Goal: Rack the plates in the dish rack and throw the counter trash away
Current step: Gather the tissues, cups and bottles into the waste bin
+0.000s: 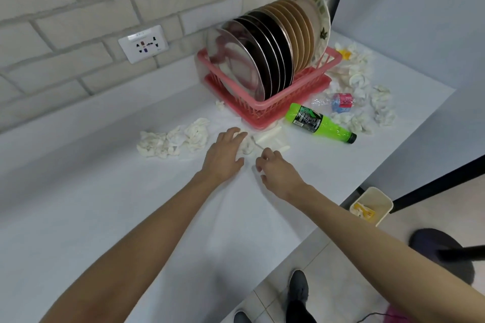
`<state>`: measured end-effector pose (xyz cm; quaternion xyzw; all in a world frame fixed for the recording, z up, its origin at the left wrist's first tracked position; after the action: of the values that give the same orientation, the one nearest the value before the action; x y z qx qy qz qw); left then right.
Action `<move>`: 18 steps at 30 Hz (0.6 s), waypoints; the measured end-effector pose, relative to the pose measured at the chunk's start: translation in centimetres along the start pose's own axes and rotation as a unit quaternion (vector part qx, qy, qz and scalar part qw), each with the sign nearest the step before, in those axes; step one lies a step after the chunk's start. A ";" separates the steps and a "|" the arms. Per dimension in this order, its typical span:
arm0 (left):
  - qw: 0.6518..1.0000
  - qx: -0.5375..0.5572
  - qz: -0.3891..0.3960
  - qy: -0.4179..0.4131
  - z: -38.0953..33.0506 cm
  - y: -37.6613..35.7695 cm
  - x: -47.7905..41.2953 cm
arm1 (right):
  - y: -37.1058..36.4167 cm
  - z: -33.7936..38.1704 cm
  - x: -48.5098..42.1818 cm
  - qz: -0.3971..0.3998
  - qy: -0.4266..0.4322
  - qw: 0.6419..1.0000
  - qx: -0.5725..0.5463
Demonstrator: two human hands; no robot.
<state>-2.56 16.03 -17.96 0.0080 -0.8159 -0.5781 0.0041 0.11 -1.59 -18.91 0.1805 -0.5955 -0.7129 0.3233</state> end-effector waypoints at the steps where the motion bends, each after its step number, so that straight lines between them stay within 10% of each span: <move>1: 1.000 -0.016 0.014 0.004 0.1 -0.1 -1.0 | 0.0 -0.4 0.0 0.003 0.008 1.000 -0.012; 18: 0.994 0.104 -0.014 -0.029 1.0 -0.2 -3.1 | 1.4 -2.3 1.0 -0.082 -0.033 0.970 -0.225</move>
<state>0.49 16.95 -18.50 0.0026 -0.8712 -0.4900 -0.0288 1.20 -4.04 -17.99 0.1278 -0.4131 -0.8584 0.2761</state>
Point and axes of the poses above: each hand's wrist, its own x-axis away from the middle knuckle, its own y-axis out of the back of the hand, z = x × y, the point moved 1 cm from there along -x, towards the middle knuckle, and after that the axes turned 2 degrees about z, right-handed, at the moved point
